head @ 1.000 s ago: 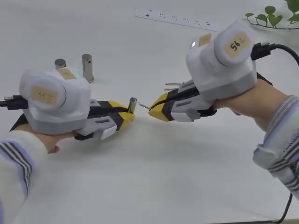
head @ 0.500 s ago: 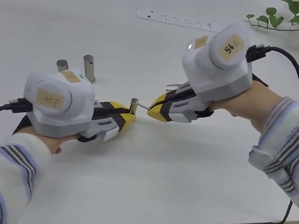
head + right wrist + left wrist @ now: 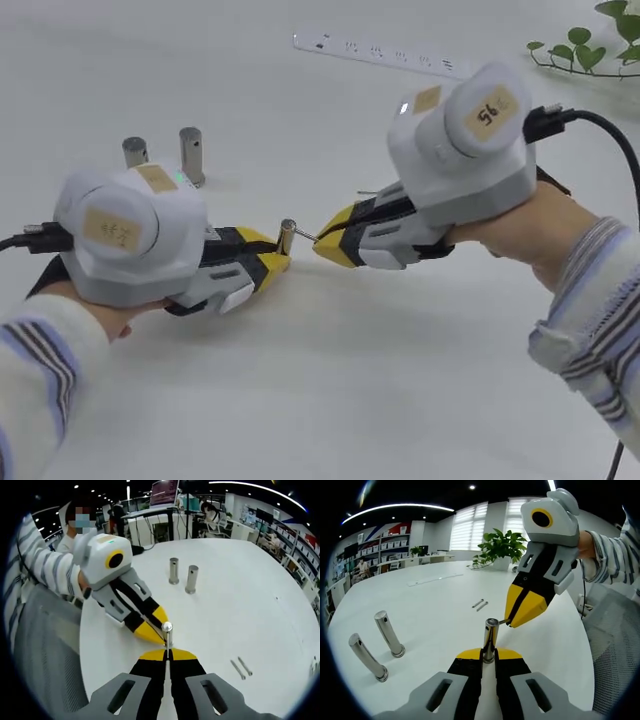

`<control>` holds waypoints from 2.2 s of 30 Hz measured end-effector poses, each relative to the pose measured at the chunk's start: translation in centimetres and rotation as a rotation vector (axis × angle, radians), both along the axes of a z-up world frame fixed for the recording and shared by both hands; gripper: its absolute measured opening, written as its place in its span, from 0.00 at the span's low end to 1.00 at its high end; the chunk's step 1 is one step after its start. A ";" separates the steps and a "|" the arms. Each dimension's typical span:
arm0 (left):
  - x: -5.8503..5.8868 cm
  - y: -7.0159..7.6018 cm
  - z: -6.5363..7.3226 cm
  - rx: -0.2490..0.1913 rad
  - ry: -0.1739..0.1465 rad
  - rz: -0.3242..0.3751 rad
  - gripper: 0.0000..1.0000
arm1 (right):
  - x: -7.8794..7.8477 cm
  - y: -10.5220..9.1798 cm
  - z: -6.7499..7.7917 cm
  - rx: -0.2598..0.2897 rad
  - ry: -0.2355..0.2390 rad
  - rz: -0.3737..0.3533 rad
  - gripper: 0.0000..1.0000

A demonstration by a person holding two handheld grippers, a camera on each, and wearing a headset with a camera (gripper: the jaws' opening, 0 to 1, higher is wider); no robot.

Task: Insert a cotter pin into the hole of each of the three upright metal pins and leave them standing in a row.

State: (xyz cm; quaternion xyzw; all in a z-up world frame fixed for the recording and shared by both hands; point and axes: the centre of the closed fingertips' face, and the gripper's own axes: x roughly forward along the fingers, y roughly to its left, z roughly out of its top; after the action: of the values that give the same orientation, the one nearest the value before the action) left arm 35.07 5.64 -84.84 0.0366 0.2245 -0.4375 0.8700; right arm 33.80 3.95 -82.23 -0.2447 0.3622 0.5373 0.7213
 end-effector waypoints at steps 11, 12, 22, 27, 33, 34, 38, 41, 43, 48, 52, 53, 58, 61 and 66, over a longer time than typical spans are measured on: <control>-0.1 0.0 0.1 0.018 -0.006 -0.009 0.07 | 0.3 0.5 0.2 0.014 -0.018 0.006 0.04; -0.1 -0.1 0.1 0.025 -0.011 -0.017 0.07 | 0.2 0.8 0.2 0.025 -0.013 0.009 0.04; -0.5 -0.2 0.1 0.034 -0.017 -0.026 0.07 | 0.3 1.3 0.2 0.036 -0.019 0.014 0.07; -0.6 -0.2 0.1 0.032 -0.015 -0.024 0.07 | 0.6 0.5 0.3 0.038 -0.034 0.008 0.14; -0.7 -0.3 0.1 0.033 -0.017 -0.023 0.07 | 0.0 -0.5 0.1 0.034 -0.017 -0.013 0.11; -0.7 -0.3 0.1 0.033 -0.017 -0.023 0.07 | 0.0 -0.5 0.2 0.039 -0.015 -0.019 0.09; -0.7 -0.3 0.1 0.034 -0.018 -0.020 0.07 | 0.2 -0.1 0.5 0.071 -0.005 -0.049 0.05; -0.6 -0.3 0.0 0.033 -0.015 -0.016 0.07 | 0.5 0.1 0.4 0.078 0.002 -0.073 0.03; -0.7 -0.2 -0.3 0.053 -0.015 -0.019 0.07 | 0.6 0.3 0.4 0.085 0.005 -0.078 0.03; -0.7 -0.1 -0.6 0.052 -0.004 -0.012 0.06 | 0.4 0.6 0.5 0.086 0.004 -0.073 0.03; -0.7 -0.1 -0.5 0.055 -0.002 -0.010 0.06 | 0.3 0.7 0.5 0.088 0.003 -0.073 0.03; -0.7 -0.1 -0.5 0.058 -0.003 -0.008 0.06 | 0.3 0.7 0.5 0.089 0.003 -0.073 0.03; -0.6 0.0 -0.6 0.062 -0.002 -0.004 0.06 | 0.3 0.8 0.6 0.093 0.003 -0.084 0.03; -0.6 0.0 -0.6 0.062 0.002 -0.003 0.06 | 0.2 0.8 0.6 0.094 0.013 -0.090 0.03; -0.5 0.1 -0.7 0.070 0.019 0.012 0.07 | 0.1 0.9 0.7 0.093 0.006 -0.077 0.05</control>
State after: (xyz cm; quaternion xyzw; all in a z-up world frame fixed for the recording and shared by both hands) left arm 34.55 5.69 -85.50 0.0614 0.2480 -0.4243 0.8687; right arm 33.90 4.81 -81.58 -0.1953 0.3482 0.5261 0.7509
